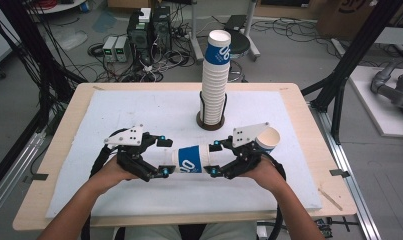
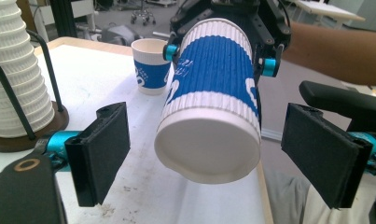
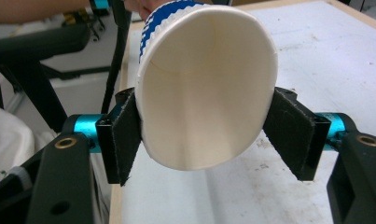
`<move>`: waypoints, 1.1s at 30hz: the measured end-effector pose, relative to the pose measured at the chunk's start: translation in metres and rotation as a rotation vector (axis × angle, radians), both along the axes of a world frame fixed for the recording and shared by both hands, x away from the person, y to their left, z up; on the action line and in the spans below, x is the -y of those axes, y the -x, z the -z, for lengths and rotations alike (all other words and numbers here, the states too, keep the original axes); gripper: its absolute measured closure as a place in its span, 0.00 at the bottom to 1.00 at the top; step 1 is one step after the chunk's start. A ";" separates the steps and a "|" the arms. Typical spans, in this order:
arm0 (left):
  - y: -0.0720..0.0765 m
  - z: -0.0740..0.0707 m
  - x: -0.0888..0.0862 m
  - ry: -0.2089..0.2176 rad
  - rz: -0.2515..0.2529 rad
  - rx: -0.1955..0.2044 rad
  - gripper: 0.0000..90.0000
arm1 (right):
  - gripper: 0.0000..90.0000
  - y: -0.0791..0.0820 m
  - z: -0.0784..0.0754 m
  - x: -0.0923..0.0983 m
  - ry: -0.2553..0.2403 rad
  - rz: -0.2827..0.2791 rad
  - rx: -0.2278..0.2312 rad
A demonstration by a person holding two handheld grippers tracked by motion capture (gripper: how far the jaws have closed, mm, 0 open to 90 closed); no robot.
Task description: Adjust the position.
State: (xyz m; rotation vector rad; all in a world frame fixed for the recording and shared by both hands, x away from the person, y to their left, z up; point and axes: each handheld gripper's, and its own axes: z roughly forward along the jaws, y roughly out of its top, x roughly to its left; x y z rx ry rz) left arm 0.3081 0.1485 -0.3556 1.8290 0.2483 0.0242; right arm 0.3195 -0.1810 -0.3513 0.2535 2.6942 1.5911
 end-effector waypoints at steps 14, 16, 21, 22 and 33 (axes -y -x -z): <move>-0.003 -0.003 0.008 -0.097 0.024 -0.017 0.17 | 0.34 -0.003 -0.025 -0.026 0.233 -0.054 0.068; -0.003 -0.002 0.011 -0.110 0.028 -0.020 0.17 | 0.34 -0.003 -0.027 -0.030 0.254 -0.067 0.081; -0.003 0.001 0.015 -0.140 0.045 -0.029 0.17 | 0.34 -0.002 -0.032 -0.040 0.306 -0.085 0.094; -0.003 0.002 0.016 -0.147 0.047 -0.028 0.18 | 0.34 -0.001 -0.032 -0.042 0.317 -0.089 0.096; -0.004 0.006 0.026 -0.236 0.077 -0.035 0.21 | 0.34 0.001 -0.035 -0.060 0.442 -0.116 0.130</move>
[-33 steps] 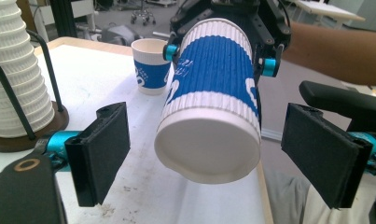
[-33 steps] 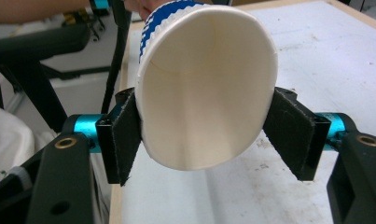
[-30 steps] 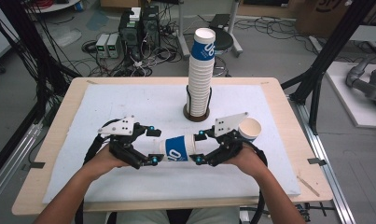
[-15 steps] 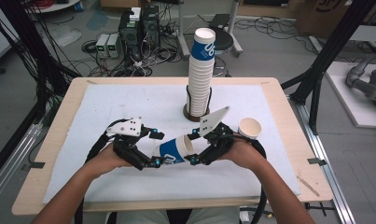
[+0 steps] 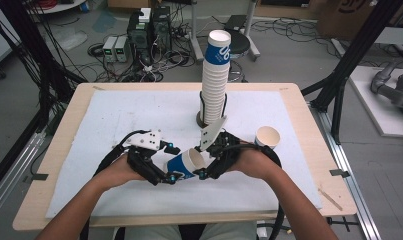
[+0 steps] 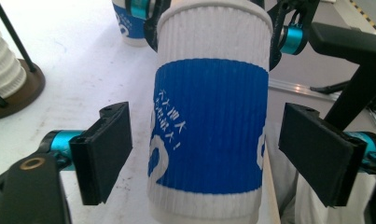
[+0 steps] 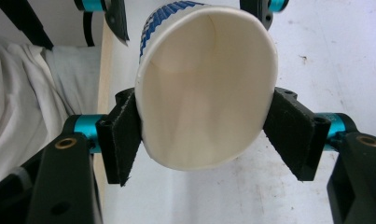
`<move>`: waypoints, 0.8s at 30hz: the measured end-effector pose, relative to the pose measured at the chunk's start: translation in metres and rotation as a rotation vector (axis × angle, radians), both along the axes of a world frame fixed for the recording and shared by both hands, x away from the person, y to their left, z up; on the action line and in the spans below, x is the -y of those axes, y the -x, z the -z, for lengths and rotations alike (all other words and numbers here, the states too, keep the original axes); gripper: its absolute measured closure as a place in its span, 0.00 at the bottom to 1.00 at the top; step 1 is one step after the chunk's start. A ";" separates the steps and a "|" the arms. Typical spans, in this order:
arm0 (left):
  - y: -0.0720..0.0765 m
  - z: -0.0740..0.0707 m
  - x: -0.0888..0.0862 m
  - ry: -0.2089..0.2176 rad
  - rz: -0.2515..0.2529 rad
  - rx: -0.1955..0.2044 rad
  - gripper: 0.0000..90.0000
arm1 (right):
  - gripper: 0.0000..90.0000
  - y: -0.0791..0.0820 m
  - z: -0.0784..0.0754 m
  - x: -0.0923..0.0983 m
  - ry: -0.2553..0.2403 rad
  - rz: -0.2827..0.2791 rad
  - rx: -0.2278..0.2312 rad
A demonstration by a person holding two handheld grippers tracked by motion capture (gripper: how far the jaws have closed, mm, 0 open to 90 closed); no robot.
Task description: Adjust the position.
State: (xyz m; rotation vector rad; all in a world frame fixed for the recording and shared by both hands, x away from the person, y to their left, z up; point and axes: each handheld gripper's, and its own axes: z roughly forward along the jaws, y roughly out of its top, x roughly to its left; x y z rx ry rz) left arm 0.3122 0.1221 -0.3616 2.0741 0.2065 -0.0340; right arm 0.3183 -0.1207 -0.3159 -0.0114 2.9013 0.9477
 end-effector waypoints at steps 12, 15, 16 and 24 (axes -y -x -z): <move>-0.003 0.004 0.010 -0.075 0.031 -0.024 0.25 | 0.34 0.001 0.001 -0.010 0.079 -0.024 0.009; -0.004 0.005 0.012 -0.088 0.032 -0.030 0.26 | 0.34 0.002 0.001 -0.012 0.096 -0.022 0.004; -0.004 0.005 0.012 -0.094 0.032 -0.030 0.27 | 0.34 0.002 0.000 -0.012 0.096 -0.029 0.012; -0.004 0.008 0.017 -0.129 0.060 -0.037 0.33 | 0.34 0.004 0.001 -0.017 0.139 -0.036 0.016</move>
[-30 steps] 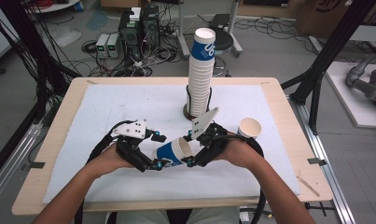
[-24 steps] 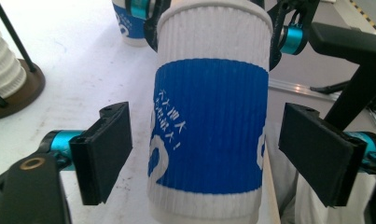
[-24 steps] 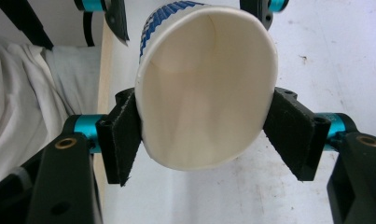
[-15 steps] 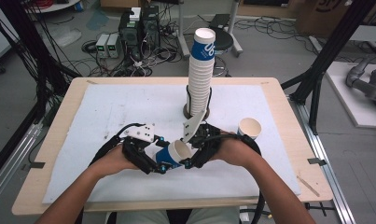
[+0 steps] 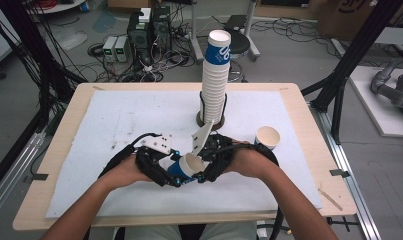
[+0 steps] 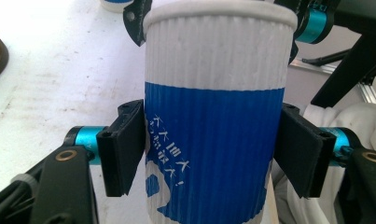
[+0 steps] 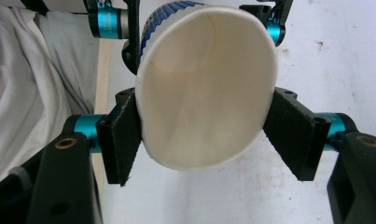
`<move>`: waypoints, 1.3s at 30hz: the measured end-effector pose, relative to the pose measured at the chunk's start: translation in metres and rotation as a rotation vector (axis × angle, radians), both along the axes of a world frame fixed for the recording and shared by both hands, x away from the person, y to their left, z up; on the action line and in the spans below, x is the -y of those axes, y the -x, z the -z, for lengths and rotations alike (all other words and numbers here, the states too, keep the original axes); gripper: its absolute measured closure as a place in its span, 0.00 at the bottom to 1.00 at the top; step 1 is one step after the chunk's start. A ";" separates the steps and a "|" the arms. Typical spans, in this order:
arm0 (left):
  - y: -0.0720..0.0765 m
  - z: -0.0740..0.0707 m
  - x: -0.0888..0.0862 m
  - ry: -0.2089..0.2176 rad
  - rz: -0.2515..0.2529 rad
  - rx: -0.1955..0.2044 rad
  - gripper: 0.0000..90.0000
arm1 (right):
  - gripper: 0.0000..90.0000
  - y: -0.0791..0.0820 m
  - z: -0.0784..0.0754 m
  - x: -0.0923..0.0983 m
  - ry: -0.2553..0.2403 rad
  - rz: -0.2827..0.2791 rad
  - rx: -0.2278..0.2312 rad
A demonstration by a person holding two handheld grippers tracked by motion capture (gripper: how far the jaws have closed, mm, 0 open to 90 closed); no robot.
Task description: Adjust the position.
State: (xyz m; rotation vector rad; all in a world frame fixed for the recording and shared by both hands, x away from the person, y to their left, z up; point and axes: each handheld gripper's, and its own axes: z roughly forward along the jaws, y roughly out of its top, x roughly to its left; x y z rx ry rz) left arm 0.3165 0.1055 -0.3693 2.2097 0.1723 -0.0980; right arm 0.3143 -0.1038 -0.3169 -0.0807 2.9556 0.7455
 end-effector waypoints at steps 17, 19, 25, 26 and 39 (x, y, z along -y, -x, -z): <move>0.002 0.000 -0.003 0.048 0.006 0.011 0.34 | 0.25 -0.003 -0.006 0.009 -0.110 0.013 -0.058; 0.001 0.002 -0.006 0.069 -0.003 0.010 0.34 | 0.25 -0.003 -0.010 0.015 -0.166 0.026 -0.073; 0.002 0.007 -0.017 0.172 -0.046 0.002 0.33 | 0.24 -0.007 -0.015 0.041 -0.387 0.108 -0.102; 0.002 0.008 -0.019 0.190 -0.052 0.006 0.33 | 0.24 -0.007 -0.015 0.046 -0.431 0.130 -0.108; 0.002 0.022 -0.048 0.405 -0.191 0.100 0.32 | 0.24 -0.006 0.010 0.101 -0.654 0.397 -0.085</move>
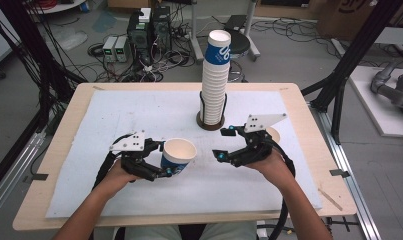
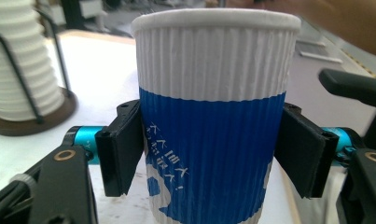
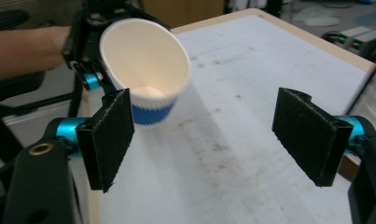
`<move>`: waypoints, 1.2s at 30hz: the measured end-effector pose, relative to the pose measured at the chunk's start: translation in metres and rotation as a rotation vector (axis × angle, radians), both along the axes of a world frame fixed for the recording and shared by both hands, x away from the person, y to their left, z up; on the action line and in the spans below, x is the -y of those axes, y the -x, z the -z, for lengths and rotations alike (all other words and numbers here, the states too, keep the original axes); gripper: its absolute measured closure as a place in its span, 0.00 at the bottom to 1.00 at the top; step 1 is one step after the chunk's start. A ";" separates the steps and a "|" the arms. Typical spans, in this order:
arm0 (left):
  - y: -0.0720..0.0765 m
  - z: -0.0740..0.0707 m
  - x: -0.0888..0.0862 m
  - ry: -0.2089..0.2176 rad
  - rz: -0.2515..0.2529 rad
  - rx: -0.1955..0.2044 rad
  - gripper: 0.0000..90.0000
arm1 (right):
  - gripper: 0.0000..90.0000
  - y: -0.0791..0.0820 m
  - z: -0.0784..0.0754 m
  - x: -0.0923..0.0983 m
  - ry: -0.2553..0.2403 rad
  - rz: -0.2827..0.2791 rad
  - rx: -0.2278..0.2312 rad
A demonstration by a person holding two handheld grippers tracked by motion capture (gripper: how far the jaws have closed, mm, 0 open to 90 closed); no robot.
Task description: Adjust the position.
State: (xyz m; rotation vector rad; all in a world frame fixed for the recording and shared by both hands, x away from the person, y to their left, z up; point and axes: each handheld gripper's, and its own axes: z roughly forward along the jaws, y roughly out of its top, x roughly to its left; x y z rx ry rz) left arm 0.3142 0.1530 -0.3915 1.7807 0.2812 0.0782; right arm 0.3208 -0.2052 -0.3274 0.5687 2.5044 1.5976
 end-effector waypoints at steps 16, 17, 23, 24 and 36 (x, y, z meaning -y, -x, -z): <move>0.000 0.010 -0.015 0.075 -0.101 0.058 0.32 | 0.24 0.010 0.029 0.034 -0.056 0.187 0.114; -0.001 0.010 -0.016 0.078 -0.105 0.063 0.32 | 0.24 0.010 0.031 0.036 -0.056 0.198 0.126; -0.001 0.011 -0.022 0.108 -0.141 0.077 0.32 | 0.24 0.016 0.040 0.054 -0.066 0.263 0.136; -0.001 0.011 -0.023 0.117 -0.148 0.082 0.32 | 0.24 0.017 0.041 0.056 -0.066 0.271 0.139; 0.000 0.015 -0.032 0.157 -0.198 0.099 0.32 | 0.24 0.020 0.047 0.076 -0.068 0.350 0.142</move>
